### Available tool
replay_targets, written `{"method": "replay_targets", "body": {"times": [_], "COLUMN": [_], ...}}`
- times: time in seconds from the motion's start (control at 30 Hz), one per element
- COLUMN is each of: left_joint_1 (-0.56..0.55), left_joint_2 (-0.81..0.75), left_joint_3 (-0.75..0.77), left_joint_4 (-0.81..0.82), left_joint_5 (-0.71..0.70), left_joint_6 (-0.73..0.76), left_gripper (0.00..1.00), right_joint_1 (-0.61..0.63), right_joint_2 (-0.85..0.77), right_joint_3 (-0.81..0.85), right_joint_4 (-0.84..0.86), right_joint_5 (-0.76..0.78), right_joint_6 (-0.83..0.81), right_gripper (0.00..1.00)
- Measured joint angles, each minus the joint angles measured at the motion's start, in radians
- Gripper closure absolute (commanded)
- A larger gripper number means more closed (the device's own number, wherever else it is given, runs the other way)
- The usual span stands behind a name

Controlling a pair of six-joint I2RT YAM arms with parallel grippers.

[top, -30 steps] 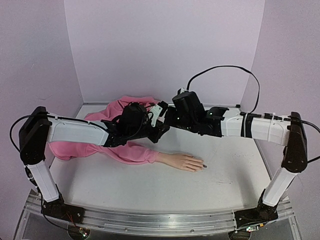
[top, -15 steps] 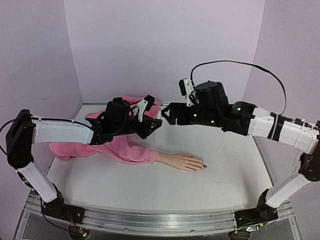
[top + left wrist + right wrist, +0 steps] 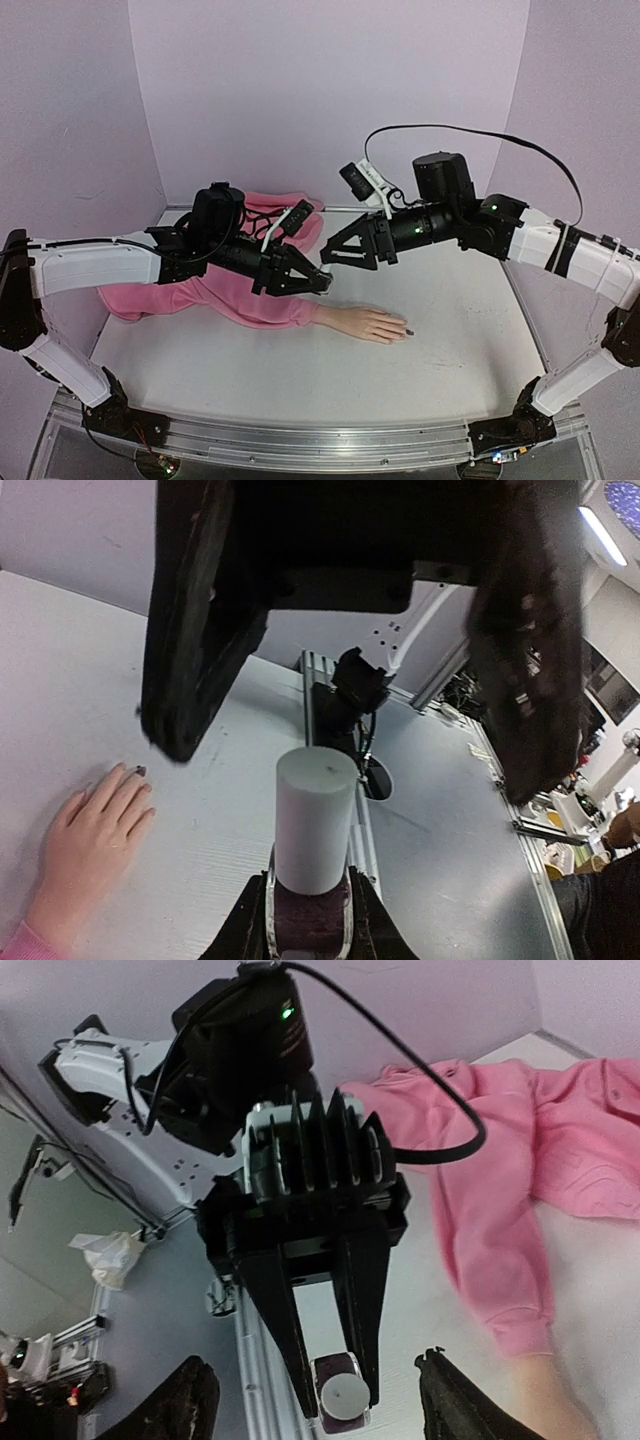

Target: Paint the nails

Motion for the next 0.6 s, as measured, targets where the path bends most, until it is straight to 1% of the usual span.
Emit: {"method": "replay_targets", "body": {"times": [0.07, 0.2, 0.23, 0.37, 0.47, 0.6], "left_joint_1": [0.000, 0.000, 0.000, 0.000, 0.000, 0.000], "left_joint_2": [-0.008, -0.023, -0.024, -0.024, -0.025, -0.027], "left_joint_3": [0.006, 0.008, 0.008, 0.008, 0.008, 0.008], "left_joint_4": [-0.006, -0.011, -0.013, -0.013, -0.013, -0.023], "left_joint_5": [0.051, 0.109, 0.117, 0.133, 0.137, 0.132], "left_joint_6": [-0.008, -0.023, -0.024, -0.025, -0.025, -0.027], "left_gripper": [1.00, 1.00, 1.00, 1.00, 1.00, 1.00], "right_joint_1": [0.000, 0.000, 0.000, 0.000, 0.000, 0.000], "right_joint_2": [0.020, 0.068, 0.076, 0.080, 0.080, 0.080], "right_joint_3": [0.000, 0.000, 0.000, 0.000, -0.005, -0.024], "right_joint_4": [0.008, 0.031, 0.037, 0.082, 0.124, 0.161], "right_joint_5": [-0.061, -0.153, -0.167, -0.204, -0.222, -0.239], "right_joint_6": [-0.008, 0.007, 0.011, 0.037, 0.057, 0.083], "right_gripper": [0.53, 0.66, 0.67, 0.67, 0.86, 1.00]}}
